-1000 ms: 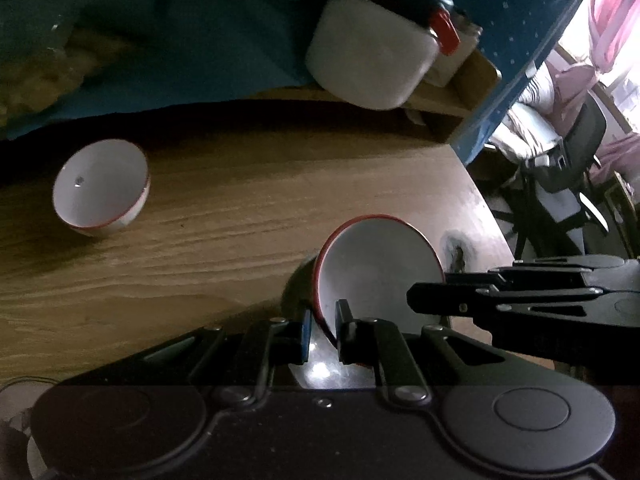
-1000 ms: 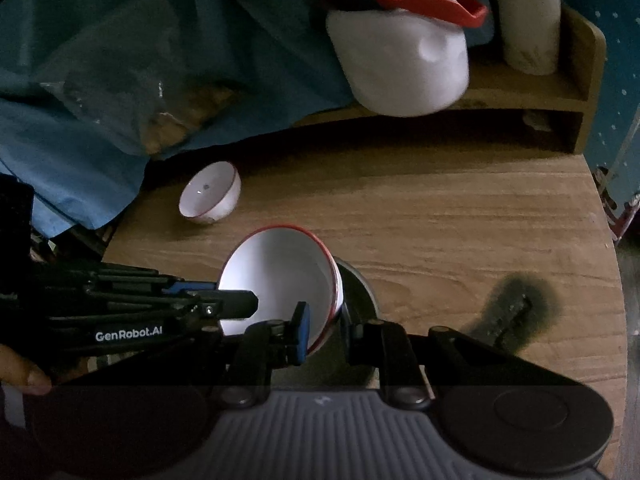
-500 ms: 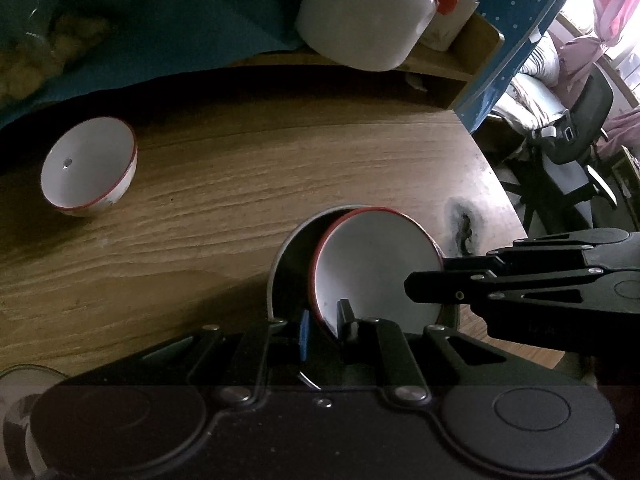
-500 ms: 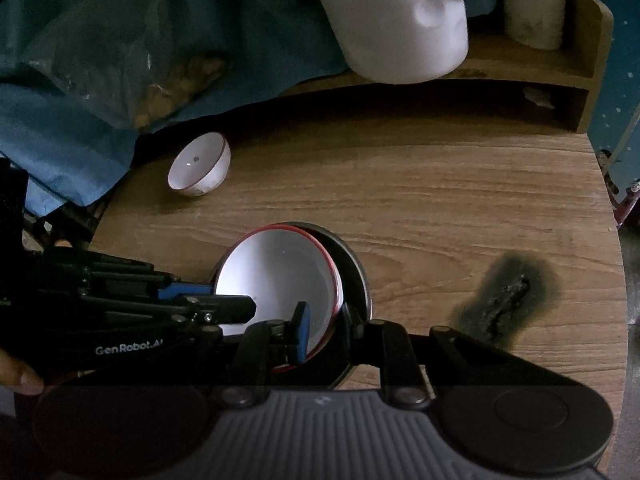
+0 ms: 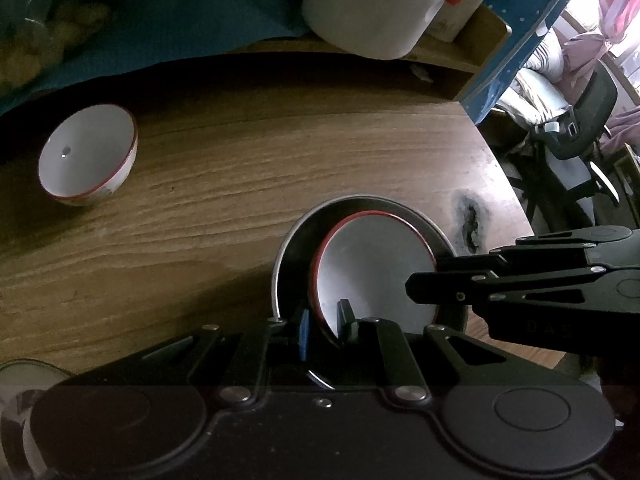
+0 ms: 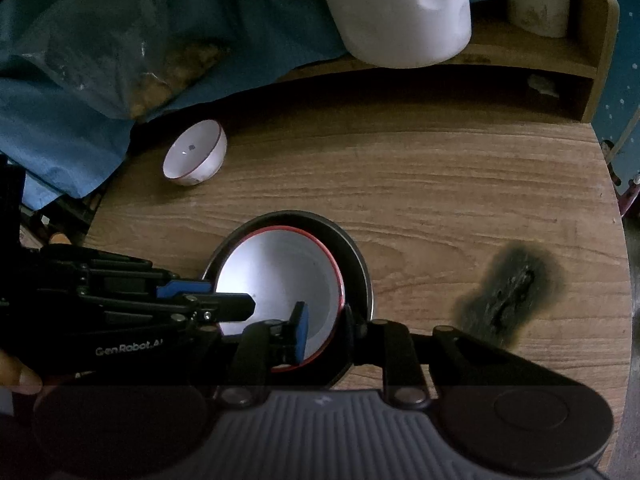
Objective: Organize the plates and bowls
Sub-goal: 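Lower the white bowl into the steel bowl with the left tool, then open the left tool and withdraw it from the nested bowls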
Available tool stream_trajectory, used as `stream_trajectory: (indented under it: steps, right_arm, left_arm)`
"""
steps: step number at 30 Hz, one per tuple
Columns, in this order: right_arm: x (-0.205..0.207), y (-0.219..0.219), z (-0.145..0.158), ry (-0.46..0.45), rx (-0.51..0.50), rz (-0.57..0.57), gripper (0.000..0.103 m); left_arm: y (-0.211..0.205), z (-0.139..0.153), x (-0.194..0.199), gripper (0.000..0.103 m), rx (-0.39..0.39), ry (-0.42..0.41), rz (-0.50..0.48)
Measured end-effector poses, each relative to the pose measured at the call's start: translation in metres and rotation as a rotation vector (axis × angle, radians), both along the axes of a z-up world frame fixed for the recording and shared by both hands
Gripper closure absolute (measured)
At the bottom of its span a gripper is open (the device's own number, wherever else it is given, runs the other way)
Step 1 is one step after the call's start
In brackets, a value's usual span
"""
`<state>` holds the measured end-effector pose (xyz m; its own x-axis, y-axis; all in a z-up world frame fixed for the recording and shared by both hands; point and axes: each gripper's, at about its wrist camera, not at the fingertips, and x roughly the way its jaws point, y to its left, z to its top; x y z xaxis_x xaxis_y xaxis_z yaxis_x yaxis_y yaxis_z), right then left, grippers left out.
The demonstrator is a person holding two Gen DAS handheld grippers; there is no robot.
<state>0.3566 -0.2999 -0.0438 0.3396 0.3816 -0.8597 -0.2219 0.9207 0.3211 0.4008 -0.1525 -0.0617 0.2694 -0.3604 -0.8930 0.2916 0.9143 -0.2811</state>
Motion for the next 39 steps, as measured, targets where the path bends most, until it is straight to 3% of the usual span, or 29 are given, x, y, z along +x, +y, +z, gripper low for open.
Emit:
stream_trajectory:
  steps: [16, 26, 28, 29, 30, 36, 39]
  right_arm:
    - [-0.001, 0.001, 0.002, -0.017, -0.004, -0.007, 0.074]
    - [-0.006, -0.002, 0.010, -0.046, -0.002, -0.023, 0.070]
    - [-0.007, -0.002, 0.012, -0.057, -0.002, -0.028, 0.069]
    - [-0.007, -0.002, 0.014, -0.065, -0.002, -0.030, 0.067]
    - [-0.008, -0.001, 0.016, -0.073, -0.003, -0.032, 0.066]
    - [-0.011, 0.001, 0.023, -0.106, -0.008, -0.049, 0.055]
    - [-0.012, 0.003, 0.026, -0.117, -0.009, -0.058, 0.045]
  left_arm:
    - [0.002, 0.002, -0.002, 0.084, -0.002, -0.020, -0.006]
    - [0.012, 0.020, -0.003, 0.062, -0.057, -0.074, 0.000]
    - [0.015, 0.024, -0.003, 0.050, -0.064, -0.088, 0.010]
    - [0.017, 0.026, -0.004, 0.040, -0.058, -0.101, 0.019]
    - [0.018, 0.029, -0.004, 0.035, -0.050, -0.118, 0.027]
    - [0.037, 0.040, -0.005, 0.022, -0.057, -0.164, 0.084]
    - [0.047, 0.043, -0.004, 0.015, -0.052, -0.180, 0.125]
